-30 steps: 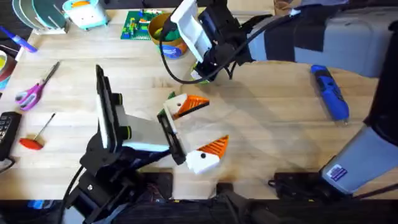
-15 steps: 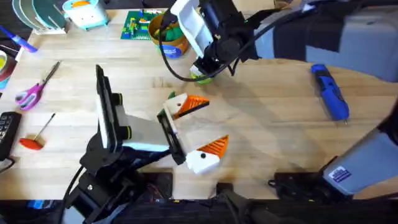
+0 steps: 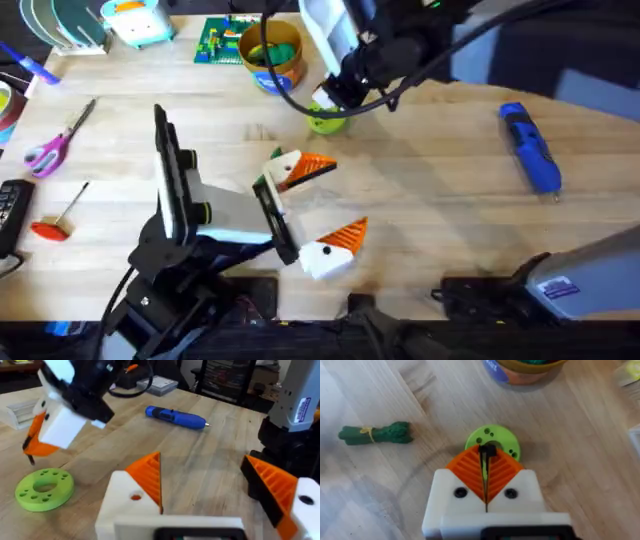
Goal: Pick up the gripper from the table and insert it into the empty holder that is missing its gripper. Then pick up a screw, insert it into the mounting hole, and use the screwdriver to tighten it. Finally, clean up the table by picking up the vegetable and placing it into the bucket.
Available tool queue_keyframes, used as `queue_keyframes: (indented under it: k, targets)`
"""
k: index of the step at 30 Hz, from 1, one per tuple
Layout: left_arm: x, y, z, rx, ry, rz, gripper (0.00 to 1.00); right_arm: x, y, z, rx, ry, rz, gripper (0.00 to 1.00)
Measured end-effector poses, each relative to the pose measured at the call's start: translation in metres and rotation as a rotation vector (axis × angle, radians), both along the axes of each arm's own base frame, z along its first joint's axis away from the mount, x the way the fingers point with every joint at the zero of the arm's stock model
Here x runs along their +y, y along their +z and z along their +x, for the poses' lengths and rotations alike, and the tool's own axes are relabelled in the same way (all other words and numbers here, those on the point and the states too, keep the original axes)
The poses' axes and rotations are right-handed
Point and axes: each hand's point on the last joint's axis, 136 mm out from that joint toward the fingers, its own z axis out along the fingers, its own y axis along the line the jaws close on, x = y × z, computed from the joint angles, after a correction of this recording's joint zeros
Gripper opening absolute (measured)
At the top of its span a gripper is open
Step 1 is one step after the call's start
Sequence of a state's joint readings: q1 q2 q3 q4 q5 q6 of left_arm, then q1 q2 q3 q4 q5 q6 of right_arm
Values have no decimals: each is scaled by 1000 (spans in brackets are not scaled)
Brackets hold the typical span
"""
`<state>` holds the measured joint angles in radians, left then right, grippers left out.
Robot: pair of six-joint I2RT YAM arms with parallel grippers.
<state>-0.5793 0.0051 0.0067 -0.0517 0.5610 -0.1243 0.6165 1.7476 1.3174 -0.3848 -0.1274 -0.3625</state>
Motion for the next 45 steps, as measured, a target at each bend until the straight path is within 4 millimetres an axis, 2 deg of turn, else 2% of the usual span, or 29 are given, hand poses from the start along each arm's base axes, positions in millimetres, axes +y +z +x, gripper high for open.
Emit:
queue_keyframes:
  k: [5, 9, 16, 20, 25, 34, 45]
  targets:
    - [0, 0, 0, 0, 0, 0, 993, -14, 60, -8, -62, -57, 89, 18]
    - [0, 0, 0, 0, 0, 0, 993, -23, 97, -24, -71, -89, 164, 18]
    - [0, 0, 0, 0, 0, 0, 993, -36, 138, -55, -39, -136, 275, 18]
    - [0, 0, 0, 0, 0, 0, 993, -38, 155, -71, -21, -126, 328, 18]
    - [0, 0, 0, 0, 0, 0, 993, -28, 159, -95, 31, -72, 354, 18]
    - [0, 0, 0, 0, 0, 0, 994, 11, 155, -145, 102, 72, 350, 18]
    - [0, 0, 0, 0, 0, 0, 994, 28, 144, -188, 182, 152, 311, 18]
